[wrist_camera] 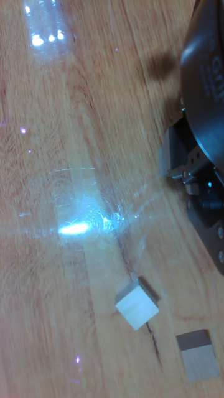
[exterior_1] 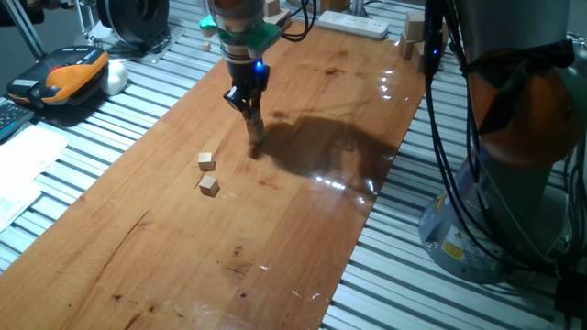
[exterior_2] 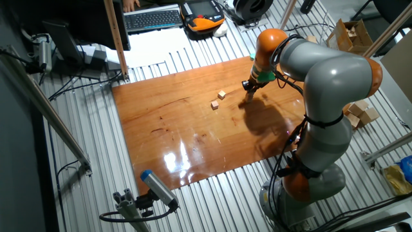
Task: Stack the blocks in a vertical line of five
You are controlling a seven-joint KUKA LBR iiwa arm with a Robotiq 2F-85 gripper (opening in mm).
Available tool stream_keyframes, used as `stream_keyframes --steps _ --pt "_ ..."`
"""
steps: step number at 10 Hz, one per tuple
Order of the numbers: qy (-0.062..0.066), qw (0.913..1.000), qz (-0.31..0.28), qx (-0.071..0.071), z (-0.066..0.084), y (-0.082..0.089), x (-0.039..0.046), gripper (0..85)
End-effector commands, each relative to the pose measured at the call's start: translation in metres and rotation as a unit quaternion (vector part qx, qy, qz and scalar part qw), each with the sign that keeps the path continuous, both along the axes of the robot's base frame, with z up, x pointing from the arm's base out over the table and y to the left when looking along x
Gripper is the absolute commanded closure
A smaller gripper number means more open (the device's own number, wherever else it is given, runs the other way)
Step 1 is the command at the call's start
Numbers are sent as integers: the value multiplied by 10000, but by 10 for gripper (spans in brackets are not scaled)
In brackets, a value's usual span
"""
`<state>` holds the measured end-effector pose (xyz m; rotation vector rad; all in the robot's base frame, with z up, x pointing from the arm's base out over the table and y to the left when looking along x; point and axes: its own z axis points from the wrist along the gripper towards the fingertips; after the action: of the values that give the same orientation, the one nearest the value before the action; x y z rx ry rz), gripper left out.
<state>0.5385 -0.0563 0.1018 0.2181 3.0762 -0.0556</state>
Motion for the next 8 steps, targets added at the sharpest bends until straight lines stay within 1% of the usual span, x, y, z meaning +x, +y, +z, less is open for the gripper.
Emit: stream_keyframes --steps 1,8 --pt "0 10000 7 -15 -4 3 0 850" --pt "8 10000 22 -22 -16 13 -11 850"
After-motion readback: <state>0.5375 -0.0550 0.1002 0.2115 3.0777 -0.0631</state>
